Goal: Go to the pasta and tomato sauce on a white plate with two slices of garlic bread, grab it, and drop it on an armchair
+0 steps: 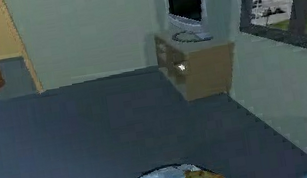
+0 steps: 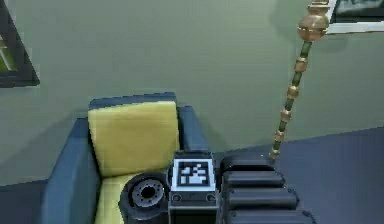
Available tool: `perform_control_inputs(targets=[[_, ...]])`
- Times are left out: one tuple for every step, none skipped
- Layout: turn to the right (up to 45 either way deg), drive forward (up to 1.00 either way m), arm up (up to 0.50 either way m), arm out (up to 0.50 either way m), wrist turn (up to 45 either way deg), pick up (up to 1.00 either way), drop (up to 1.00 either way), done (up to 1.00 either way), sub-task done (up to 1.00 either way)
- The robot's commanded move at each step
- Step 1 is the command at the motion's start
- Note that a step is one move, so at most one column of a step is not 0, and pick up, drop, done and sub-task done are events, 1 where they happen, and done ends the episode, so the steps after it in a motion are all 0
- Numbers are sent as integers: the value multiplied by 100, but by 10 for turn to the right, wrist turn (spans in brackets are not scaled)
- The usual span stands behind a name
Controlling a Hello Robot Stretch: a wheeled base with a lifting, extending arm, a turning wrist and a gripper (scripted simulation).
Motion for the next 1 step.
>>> perform_control_inputs(targets=[[450,0,0,0,0,0,0,0,0]])
